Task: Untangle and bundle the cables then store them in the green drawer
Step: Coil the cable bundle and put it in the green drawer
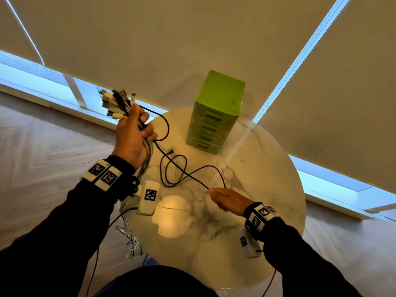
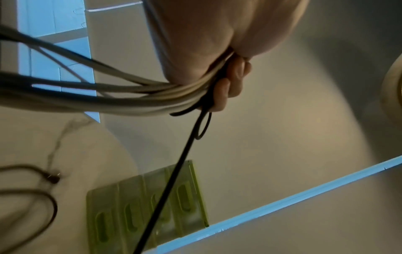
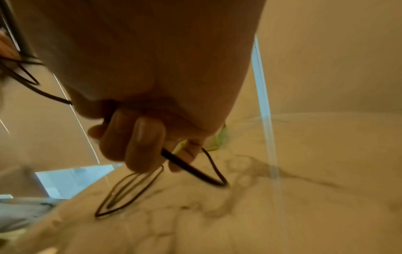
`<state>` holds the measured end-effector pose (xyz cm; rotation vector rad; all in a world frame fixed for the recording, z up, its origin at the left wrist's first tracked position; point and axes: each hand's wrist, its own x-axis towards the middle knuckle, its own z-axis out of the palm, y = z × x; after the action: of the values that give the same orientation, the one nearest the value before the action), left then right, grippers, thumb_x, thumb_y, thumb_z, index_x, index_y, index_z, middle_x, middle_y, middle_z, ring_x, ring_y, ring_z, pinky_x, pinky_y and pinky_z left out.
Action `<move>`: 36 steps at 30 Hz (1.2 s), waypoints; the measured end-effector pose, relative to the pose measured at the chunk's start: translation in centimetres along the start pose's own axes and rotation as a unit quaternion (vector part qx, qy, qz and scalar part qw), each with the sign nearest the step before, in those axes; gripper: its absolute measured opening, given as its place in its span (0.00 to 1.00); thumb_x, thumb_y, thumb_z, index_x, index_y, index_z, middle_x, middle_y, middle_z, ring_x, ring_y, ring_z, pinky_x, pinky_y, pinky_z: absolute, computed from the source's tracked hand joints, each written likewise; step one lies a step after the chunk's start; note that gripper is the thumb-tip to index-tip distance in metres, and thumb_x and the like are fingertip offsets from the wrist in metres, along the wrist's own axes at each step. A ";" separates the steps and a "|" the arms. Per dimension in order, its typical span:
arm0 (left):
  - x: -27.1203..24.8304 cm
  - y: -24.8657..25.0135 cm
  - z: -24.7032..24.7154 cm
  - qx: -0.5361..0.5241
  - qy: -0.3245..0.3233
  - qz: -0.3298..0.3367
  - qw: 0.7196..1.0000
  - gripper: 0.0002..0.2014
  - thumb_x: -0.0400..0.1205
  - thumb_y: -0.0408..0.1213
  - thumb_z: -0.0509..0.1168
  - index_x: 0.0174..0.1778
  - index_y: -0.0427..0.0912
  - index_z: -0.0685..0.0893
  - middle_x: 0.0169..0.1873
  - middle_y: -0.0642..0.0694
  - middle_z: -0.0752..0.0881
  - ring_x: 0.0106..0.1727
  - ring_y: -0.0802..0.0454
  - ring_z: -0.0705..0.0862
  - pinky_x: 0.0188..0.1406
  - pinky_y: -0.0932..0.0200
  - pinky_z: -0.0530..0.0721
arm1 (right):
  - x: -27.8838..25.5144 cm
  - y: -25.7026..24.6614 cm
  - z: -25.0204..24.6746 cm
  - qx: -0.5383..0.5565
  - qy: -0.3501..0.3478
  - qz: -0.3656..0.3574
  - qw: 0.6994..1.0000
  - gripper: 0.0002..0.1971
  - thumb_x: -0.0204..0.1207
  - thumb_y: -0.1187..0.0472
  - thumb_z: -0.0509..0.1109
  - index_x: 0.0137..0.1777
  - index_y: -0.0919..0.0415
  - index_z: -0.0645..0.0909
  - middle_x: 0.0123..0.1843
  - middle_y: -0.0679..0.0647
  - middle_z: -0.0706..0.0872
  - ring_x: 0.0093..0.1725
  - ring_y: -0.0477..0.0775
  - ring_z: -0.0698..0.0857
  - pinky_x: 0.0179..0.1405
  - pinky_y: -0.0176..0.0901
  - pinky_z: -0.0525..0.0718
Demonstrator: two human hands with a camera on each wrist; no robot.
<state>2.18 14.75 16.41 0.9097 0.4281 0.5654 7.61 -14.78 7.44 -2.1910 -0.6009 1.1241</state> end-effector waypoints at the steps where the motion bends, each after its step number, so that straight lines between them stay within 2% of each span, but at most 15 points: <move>1: 0.1 0.2 -0.1 0.018 -0.002 0.010 1.000 0.16 0.93 0.46 0.55 0.39 0.48 0.73 0.29 0.55 0.73 0.22 0.59 0.61 0.24 0.62 0.62 | 0.0 0.4 -0.7 -0.054 -0.013 0.025 0.998 0.25 0.86 0.34 0.51 0.40 0.52 0.75 0.35 0.46 0.77 0.33 0.47 0.73 0.41 0.43 0.73; 4: -0.7 -0.4 0.2 0.140 -0.033 0.026 0.989 0.17 0.93 0.45 0.55 0.37 0.48 0.73 0.27 0.55 0.71 0.24 0.59 0.61 0.25 0.63 0.61 | 0.8 0.3 -3.1 -0.182 0.054 0.061 0.980 0.28 0.90 0.40 0.48 0.60 0.59 0.83 0.58 0.58 0.86 0.56 0.60 0.83 0.56 0.47 0.74; 7: -2.6 -3.5 1.0 0.257 -0.110 0.013 0.960 0.13 0.93 0.44 0.56 0.42 0.48 0.76 0.32 0.43 0.68 0.28 0.57 0.64 0.27 0.61 0.63 | 1.9 -3.0 -4.4 -0.168 0.213 0.010 0.963 0.23 0.91 0.45 0.50 0.40 0.55 0.77 0.46 0.62 0.83 0.49 0.63 0.82 0.47 0.51 0.74; 10: -4.4 -6.2 1.8 0.276 -0.154 -0.044 0.948 0.18 0.92 0.48 0.57 0.36 0.52 0.79 0.30 0.46 0.66 0.28 0.54 0.63 0.29 0.50 0.58 | 2.8 -7.0 -3.8 -0.147 0.287 -0.080 0.943 0.23 0.91 0.46 0.51 0.44 0.59 0.80 0.42 0.59 0.85 0.43 0.63 0.82 0.45 0.54 0.79; 14: -5.2 -6.9 2.5 0.251 -0.117 -0.108 0.955 0.24 0.88 0.60 0.57 0.36 0.46 0.77 0.27 0.45 0.64 0.28 0.50 0.62 0.33 0.45 0.56 | 2.3 -10.4 -0.7 -0.210 0.252 -0.194 0.924 0.18 0.91 0.45 0.47 0.56 0.52 0.76 0.41 0.56 0.87 0.37 0.60 0.84 0.40 0.57 0.83; 16: -5.0 -6.7 2.4 0.217 -0.102 -0.117 0.964 0.23 0.89 0.57 0.58 0.38 0.41 0.78 0.28 0.41 0.66 0.30 0.48 0.65 0.29 0.52 0.62 | 2.0 -10.8 0.4 -0.228 0.226 -0.235 0.918 0.17 0.92 0.47 0.47 0.69 0.51 0.73 0.45 0.53 0.90 0.38 0.58 0.85 0.40 0.52 0.81; 17: -4.9 -6.5 2.4 0.199 -0.096 -0.116 0.968 0.22 0.90 0.54 0.59 0.40 0.39 0.79 0.31 0.39 0.69 0.32 0.46 0.67 0.30 0.54 0.65 | 1.8 -10.9 0.6 -0.219 0.217 -0.255 0.916 0.17 0.92 0.48 0.48 0.70 0.52 0.73 0.46 0.50 0.90 0.37 0.57 0.86 0.39 0.50 0.80; 20: -4.2 -6.1 1.9 0.176 -0.061 -0.093 0.978 0.20 0.92 0.48 0.57 0.37 0.40 0.78 0.30 0.38 0.73 0.31 0.47 0.71 0.32 0.55 0.69 | 1.1 -10.7 0.9 -0.210 0.182 -0.278 0.919 0.14 0.92 0.50 0.51 0.54 0.55 0.74 0.32 0.44 0.80 0.30 0.56 0.78 0.37 0.48 0.69; 22: -3.5 -5.6 1.8 0.167 -0.032 -0.075 0.983 0.21 0.92 0.48 0.56 0.35 0.42 0.78 0.28 0.44 0.81 0.32 0.47 0.77 0.33 0.54 0.75 | 0.9 -9.4 0.6 -0.213 0.145 -0.269 0.928 0.12 0.92 0.51 0.52 0.48 0.53 0.69 0.28 0.41 0.69 0.28 0.52 0.71 0.39 0.43 0.62; 23: -3.0 -5.2 1.7 0.146 -0.013 -0.069 0.987 0.21 0.92 0.47 0.56 0.35 0.43 0.77 0.26 0.48 0.83 0.34 0.46 0.82 0.35 0.53 0.78 | 0.9 -8.5 0.4 -0.223 0.126 -0.254 0.933 0.12 0.92 0.50 0.52 0.48 0.53 0.69 0.28 0.42 0.69 0.29 0.53 0.71 0.40 0.43 0.62; 26: -1.2 -3.1 1.2 0.028 0.057 -0.051 0.997 0.17 0.93 0.42 0.55 0.37 0.44 0.72 0.22 0.55 0.78 0.28 0.49 0.87 0.34 0.53 0.85 | 0.9 -4.1 -0.1 -0.280 0.089 -0.194 0.936 0.18 0.91 0.45 0.50 0.53 0.56 0.74 0.35 0.57 0.83 0.39 0.63 0.81 0.42 0.52 0.74; 28: -0.1 -1.3 0.4 -0.019 0.083 -0.036 0.996 0.16 0.92 0.40 0.56 0.37 0.45 0.69 0.21 0.55 0.72 0.20 0.54 0.79 0.28 0.58 0.81 | 0.6 -1.0 -0.2 -0.273 0.079 -0.157 0.946 0.19 0.90 0.44 0.50 0.56 0.57 0.75 0.43 0.61 0.87 0.45 0.66 0.85 0.48 0.57 0.79; 31: 0.7 0.0 -0.6 0.018 0.061 -0.015 0.998 0.18 0.92 0.42 0.57 0.35 0.48 0.67 0.25 0.54 0.65 0.21 0.57 0.62 0.24 0.61 0.68 | 0.3 1.3 -0.8 -0.165 0.067 -0.081 0.981 0.24 0.89 0.40 0.50 0.67 0.56 0.78 0.59 0.50 0.87 0.61 0.55 0.84 0.63 0.48 0.76; 33: 0.3 0.0 -0.5 0.077 0.032 0.016 0.996 0.20 0.92 0.45 0.57 0.33 0.49 0.66 0.26 0.53 0.63 0.22 0.56 0.59 0.25 0.59 0.63 | 0.6 1.7 -1.7 -0.143 0.047 -0.019 0.988 0.31 0.86 0.33 0.48 0.70 0.54 0.78 0.66 0.53 0.85 0.68 0.57 0.82 0.68 0.48 0.75; 36: -0.9 -0.2 0.2 0.153 0.003 0.062 0.986 0.20 0.93 0.46 0.55 0.33 0.50 0.64 0.25 0.55 0.62 0.24 0.56 0.59 0.31 0.51 0.56 | 0.9 1.7 -3.7 -0.211 0.039 0.085 0.973 0.31 0.86 0.33 0.45 0.75 0.51 0.76 0.75 0.56 0.80 0.75 0.63 0.77 0.74 0.52 0.72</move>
<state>1.67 13.98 16.48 1.2350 0.4748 0.6260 11.32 -16.54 7.52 -2.6811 -0.6774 1.0615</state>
